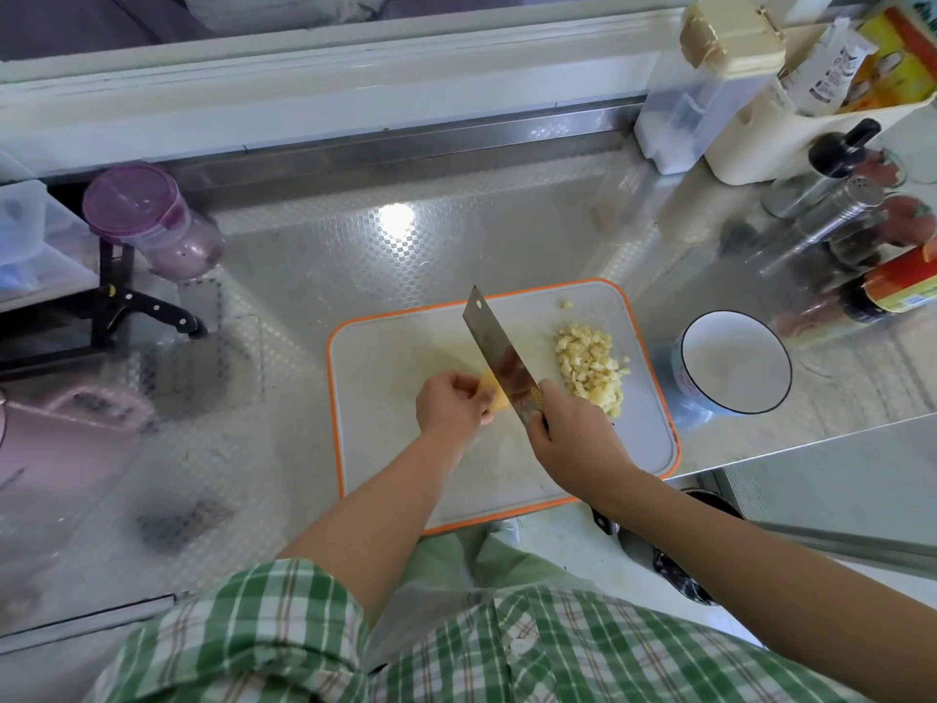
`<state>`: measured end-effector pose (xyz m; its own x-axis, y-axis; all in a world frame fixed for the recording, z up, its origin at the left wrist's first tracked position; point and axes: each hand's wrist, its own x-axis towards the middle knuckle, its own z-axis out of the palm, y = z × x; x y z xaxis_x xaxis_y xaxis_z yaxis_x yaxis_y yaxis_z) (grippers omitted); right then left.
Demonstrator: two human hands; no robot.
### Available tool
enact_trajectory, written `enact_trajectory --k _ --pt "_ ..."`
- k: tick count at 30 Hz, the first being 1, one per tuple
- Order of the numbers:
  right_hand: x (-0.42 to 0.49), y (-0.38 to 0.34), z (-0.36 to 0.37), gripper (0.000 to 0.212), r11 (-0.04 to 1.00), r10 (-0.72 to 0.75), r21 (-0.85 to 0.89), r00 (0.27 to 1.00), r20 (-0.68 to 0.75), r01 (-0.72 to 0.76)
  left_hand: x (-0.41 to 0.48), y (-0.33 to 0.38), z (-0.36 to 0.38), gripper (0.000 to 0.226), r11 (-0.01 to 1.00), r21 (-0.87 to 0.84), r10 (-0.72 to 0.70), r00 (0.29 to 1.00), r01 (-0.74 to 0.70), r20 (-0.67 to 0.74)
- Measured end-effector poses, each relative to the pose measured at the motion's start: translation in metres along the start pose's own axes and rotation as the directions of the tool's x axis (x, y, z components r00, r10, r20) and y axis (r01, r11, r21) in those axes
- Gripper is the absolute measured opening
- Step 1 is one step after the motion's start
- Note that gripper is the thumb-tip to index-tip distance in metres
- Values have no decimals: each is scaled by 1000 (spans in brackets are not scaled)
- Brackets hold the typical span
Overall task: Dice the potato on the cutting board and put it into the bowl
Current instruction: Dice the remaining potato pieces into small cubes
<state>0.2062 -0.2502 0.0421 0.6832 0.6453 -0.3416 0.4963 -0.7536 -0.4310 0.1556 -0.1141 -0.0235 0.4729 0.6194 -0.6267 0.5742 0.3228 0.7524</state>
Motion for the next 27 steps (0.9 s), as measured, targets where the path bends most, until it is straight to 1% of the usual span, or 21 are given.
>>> enact_trajectory --k 4,7,14,17,20,24,27 --pt "7 -3 3 11 1000 10 11 1000 9 -10 1 1 1 22 999 40 20 1000 -20 -14" --pt "10 -5 7 11 1000 5 15 1000 13 -5 -1 2 0 21 999 36 17 1000 -16 -16" --pt "17 -9 19 12 997 19 -71 1000 2 -19 -1 4 -2 20 999 20 25 1000 -25 5" --pt "22 -9 25 10 996 35 -80 999 17 -34 0 3 -2 20 1000 -1 18 1000 -18 19" --pt "26 -9 30 9 995 57 -85 998 40 -53 0 0 -2 19 999 14 33 999 -33 21" --pt "25 -6 37 11 996 70 -64 997 24 -68 0 1 -3 15 999 20 44 999 -45 21" --pt "23 -1 39 11 996 73 -43 997 4 -72 0 1 -4 12 999 -16 30 999 -29 42"
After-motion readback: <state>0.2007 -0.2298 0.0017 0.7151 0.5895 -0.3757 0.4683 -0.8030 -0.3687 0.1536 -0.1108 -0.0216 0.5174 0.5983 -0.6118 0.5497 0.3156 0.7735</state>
